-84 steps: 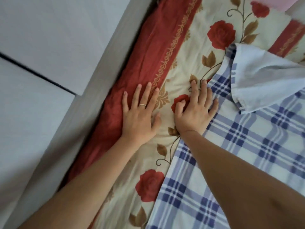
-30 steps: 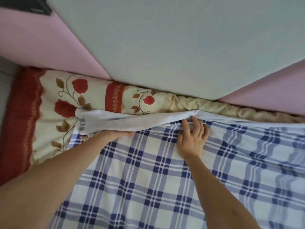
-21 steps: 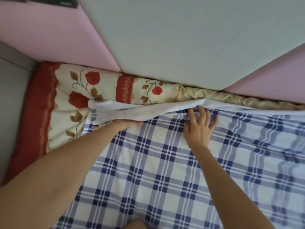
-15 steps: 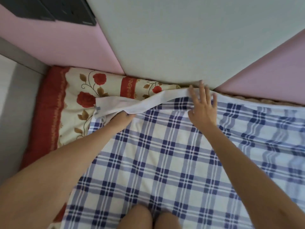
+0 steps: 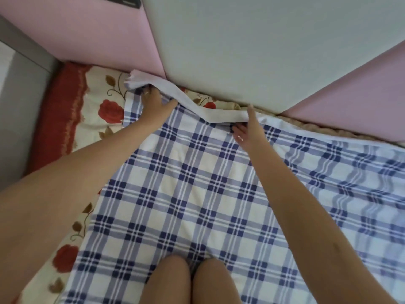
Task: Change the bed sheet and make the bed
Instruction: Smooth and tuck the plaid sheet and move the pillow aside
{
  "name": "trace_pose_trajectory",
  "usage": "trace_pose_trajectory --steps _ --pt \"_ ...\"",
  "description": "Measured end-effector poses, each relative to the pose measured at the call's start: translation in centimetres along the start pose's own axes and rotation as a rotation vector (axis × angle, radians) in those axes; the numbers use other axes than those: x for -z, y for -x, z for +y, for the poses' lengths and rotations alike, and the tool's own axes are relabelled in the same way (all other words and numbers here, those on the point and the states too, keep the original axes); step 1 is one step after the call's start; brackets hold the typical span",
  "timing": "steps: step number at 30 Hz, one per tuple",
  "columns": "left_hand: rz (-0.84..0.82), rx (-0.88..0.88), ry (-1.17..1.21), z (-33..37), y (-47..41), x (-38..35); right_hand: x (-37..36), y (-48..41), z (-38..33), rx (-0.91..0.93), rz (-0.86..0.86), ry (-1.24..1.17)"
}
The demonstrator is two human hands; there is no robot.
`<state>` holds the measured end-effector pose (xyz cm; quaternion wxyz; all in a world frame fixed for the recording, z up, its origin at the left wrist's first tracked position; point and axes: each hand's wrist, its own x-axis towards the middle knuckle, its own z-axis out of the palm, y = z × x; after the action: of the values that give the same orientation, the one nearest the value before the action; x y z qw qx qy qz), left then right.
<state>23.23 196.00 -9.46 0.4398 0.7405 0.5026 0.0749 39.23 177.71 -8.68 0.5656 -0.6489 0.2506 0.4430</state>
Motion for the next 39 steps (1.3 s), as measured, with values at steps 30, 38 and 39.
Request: trace_pose_trajectory --steps 30,38,39 --pt "-0.221 -0.441 -1.127 -1.2 -1.8 0.5 2.8 -2.8 0.5 1.078 -0.043 1.990" --pt "-0.343 -0.432 -1.236 0.8 -3.4 1.1 -0.8 -2.6 -1.3 0.809 -0.062 2.100" --pt "-0.347 -0.439 -1.254 0.3 -3.2 1.4 -0.8 -2.5 -1.0 0.785 -0.047 2.104"
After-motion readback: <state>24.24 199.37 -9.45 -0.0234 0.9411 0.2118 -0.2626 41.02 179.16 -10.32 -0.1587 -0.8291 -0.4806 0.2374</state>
